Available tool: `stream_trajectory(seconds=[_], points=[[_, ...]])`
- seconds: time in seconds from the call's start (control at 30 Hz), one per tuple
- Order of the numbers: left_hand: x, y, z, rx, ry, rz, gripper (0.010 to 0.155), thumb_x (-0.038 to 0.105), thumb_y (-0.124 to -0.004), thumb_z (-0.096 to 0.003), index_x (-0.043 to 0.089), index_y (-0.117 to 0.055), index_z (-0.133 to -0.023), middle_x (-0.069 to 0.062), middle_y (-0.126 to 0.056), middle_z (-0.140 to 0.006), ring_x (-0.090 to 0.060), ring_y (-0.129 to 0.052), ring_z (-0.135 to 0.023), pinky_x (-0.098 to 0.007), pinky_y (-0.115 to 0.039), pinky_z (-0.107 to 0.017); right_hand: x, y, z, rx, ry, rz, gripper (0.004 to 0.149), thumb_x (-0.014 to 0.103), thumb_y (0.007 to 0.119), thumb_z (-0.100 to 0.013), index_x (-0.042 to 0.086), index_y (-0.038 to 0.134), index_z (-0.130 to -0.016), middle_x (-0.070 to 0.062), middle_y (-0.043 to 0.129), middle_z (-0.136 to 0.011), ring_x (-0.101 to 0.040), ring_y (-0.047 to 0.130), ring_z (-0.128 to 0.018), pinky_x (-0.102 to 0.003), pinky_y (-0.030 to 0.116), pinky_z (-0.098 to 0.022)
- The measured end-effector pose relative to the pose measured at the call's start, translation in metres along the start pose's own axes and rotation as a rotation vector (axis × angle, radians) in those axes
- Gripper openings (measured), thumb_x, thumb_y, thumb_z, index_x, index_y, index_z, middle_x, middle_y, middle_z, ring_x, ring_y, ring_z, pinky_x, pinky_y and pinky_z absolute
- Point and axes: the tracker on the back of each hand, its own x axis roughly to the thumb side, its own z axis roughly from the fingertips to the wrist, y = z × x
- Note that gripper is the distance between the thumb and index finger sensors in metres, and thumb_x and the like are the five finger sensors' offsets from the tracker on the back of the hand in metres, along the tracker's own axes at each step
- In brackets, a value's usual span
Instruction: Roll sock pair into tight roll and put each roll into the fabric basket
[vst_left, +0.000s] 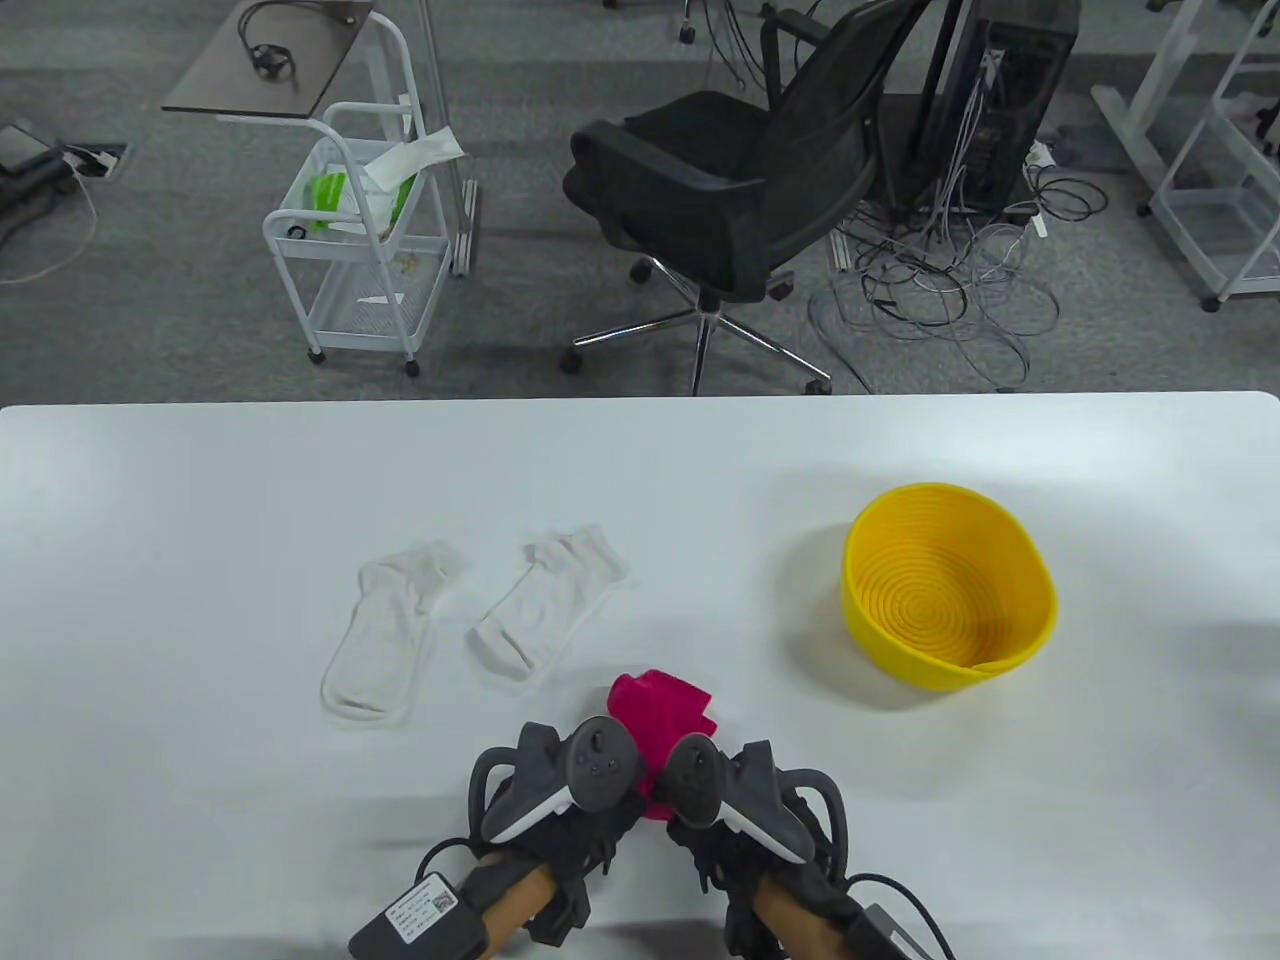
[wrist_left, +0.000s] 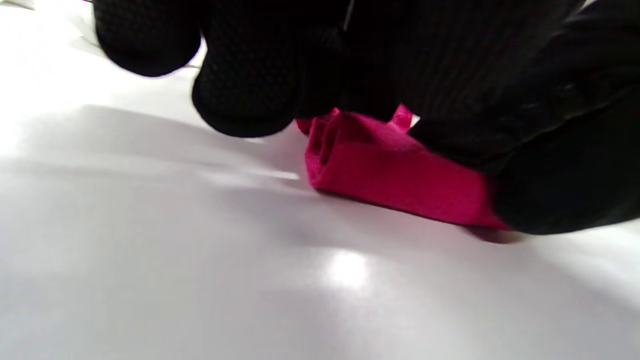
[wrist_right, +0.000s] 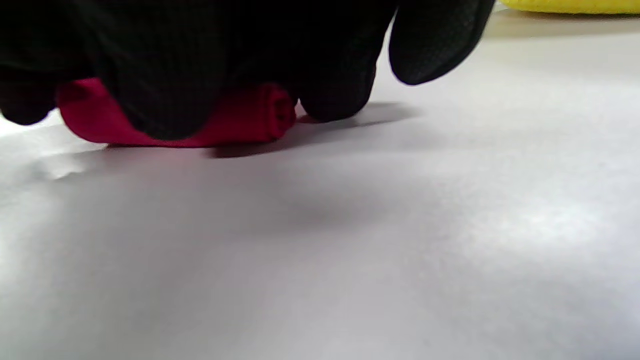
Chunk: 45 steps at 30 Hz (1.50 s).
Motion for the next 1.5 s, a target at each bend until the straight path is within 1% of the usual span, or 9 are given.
stream_trajectory(seconds=[0.27, 0.43, 0.57, 0.77, 0.9, 1.0, 1.13, 1.3, 1.5], points=[[-0.001, -0.01, -0.004, -0.061, 0.006, -0.028, 0.052, 0.046, -0.088, -0.0345, 0.026, -0.091, -0.082, -0.005, -0.091, -0.078, -0.023, -0.098, -0.054, -0.049, -0.075, -0.051, 0.0, 0.0, 0.0, -0.015, 0.018, -0.019, 0.043, 0.042, 0.081, -0.043, 0.041, 0.079, -0.086, 0.014, 0.083, -0.092, -0.017, 0.087, -0.083, -0.051, 0.071, -0.065], [-0.001, -0.014, -0.006, -0.075, 0.004, -0.046, 0.051, 0.043, -0.092, -0.0328, 0.026, -0.088, -0.081, -0.004, -0.092, -0.074, -0.021, -0.098, -0.052, -0.048, -0.077, -0.049, -0.003, -0.002, -0.001, 0.013, 0.014, -0.057, 0.041, 0.041, 0.081, -0.043, 0.039, 0.081, -0.085, 0.013, 0.085, -0.09, -0.016, 0.088, -0.082, -0.051, 0.071, -0.065], [-0.001, -0.015, -0.007, -0.086, -0.005, -0.021, 0.045, 0.04, -0.087, -0.0361, 0.025, -0.09, -0.079, -0.004, -0.093, -0.071, -0.02, -0.098, -0.049, -0.048, -0.077, -0.048, -0.005, -0.006, 0.0, 0.025, -0.001, -0.085, 0.041, 0.041, 0.081, -0.043, 0.038, 0.082, -0.084, 0.011, 0.087, -0.088, -0.017, 0.089, -0.081, -0.051, 0.071, -0.064], [-0.005, -0.015, -0.008, -0.108, 0.011, 0.026, 0.044, 0.04, -0.083, -0.0387, 0.025, -0.09, -0.079, -0.005, -0.093, -0.072, -0.021, -0.098, -0.049, -0.048, -0.076, -0.048, -0.012, -0.025, 0.007, -0.062, -0.042, -0.141, 0.038, 0.039, 0.084, -0.041, 0.037, 0.087, -0.079, 0.012, 0.089, -0.086, -0.017, 0.089, -0.081, -0.052, 0.071, -0.065], [-0.005, -0.015, -0.008, -0.112, 0.013, 0.027, 0.044, 0.04, -0.081, -0.0394, 0.025, -0.09, -0.08, -0.006, -0.093, -0.071, -0.021, -0.098, -0.048, -0.048, -0.076, -0.048, -0.01, -0.025, 0.01, -0.042, -0.08, -0.143, 0.038, 0.039, 0.085, -0.041, 0.038, 0.087, -0.078, 0.012, 0.09, -0.086, -0.017, 0.09, -0.081, -0.051, 0.071, -0.065], [-0.005, -0.015, -0.007, -0.108, 0.013, 0.031, 0.044, 0.04, -0.08, -0.0395, 0.025, -0.09, -0.08, -0.006, -0.093, -0.071, -0.021, -0.097, -0.048, -0.048, -0.076, -0.048, -0.006, -0.02, 0.008, -0.021, -0.081, -0.101, 0.038, 0.039, 0.085, -0.041, 0.038, 0.087, -0.079, 0.013, 0.089, -0.088, -0.017, 0.089, -0.083, -0.052, 0.071, -0.065], [-0.003, -0.016, -0.006, -0.078, 0.004, 0.007, 0.046, 0.042, -0.08, -0.0384, 0.024, -0.09, -0.08, -0.003, -0.094, -0.07, -0.021, -0.098, -0.046, -0.048, -0.077, -0.047, -0.007, -0.011, 0.003, 0.057, -0.049, -0.072, 0.041, 0.041, 0.085, -0.041, 0.038, 0.084, -0.082, 0.012, 0.085, -0.092, -0.019, 0.086, -0.086, -0.053, 0.07, -0.065], [-0.005, -0.011, -0.005, -0.062, 0.017, 0.018, 0.047, 0.044, -0.082, -0.0376, 0.024, -0.091, -0.08, -0.004, -0.095, -0.07, -0.022, -0.1, -0.047, -0.048, -0.077, -0.047, -0.006, -0.008, 0.001, 0.038, -0.02, -0.05, 0.043, 0.042, 0.086, -0.04, 0.039, 0.082, -0.084, 0.013, 0.084, -0.093, -0.02, 0.085, -0.087, -0.053, 0.07, -0.065], [0.0, 0.003, 0.003, 0.03, 0.007, -0.02, 0.048, 0.044, -0.088, -0.0348, 0.03, -0.092, -0.081, -0.003, -0.095, -0.072, -0.021, -0.1, -0.049, -0.048, -0.077, -0.048, -0.004, -0.003, 0.0, 0.019, 0.008, -0.009, 0.049, 0.044, 0.088, -0.039, 0.038, 0.079, -0.087, 0.012, 0.081, -0.096, -0.02, 0.084, -0.089, -0.054, 0.069, -0.066]])
